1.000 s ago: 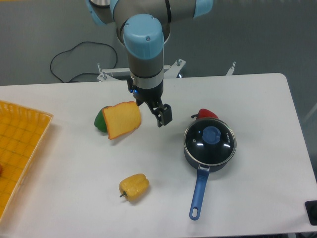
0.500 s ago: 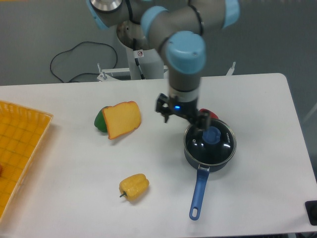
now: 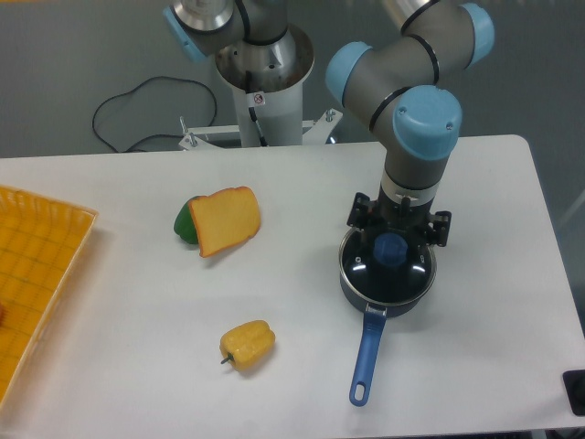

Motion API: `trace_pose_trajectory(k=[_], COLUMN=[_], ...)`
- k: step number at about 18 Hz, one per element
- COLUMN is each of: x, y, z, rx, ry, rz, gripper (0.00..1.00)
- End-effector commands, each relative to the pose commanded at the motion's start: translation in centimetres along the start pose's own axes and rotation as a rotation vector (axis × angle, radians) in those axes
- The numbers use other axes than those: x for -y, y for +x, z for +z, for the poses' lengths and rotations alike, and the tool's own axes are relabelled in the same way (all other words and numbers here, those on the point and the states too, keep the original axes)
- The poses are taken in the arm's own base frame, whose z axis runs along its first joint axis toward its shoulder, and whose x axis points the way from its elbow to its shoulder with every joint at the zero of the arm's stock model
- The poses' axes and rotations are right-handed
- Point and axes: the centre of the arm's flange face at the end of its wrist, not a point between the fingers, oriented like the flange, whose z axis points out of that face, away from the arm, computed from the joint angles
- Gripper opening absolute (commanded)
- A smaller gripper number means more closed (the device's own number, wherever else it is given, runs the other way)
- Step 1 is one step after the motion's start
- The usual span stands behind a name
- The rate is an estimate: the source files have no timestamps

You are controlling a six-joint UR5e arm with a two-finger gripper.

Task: Open the lid
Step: 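Close the gripper around the blue knob of the glass lid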

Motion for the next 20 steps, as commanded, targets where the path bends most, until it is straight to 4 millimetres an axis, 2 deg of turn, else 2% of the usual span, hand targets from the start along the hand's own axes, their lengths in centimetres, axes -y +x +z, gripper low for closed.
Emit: trace_pose_trajectory(k=[7, 9, 20], x=[0.4, 0.1, 0.5], y=[1.1, 1.9, 2.5], z=[1.4, 2.7, 5.1], rx=[-0.004, -0.026, -0.056], ry=[-0.019, -0.036, -0.053], rz=[0.009, 0.013, -0.049], gripper=[1.00, 1.00, 1.00])
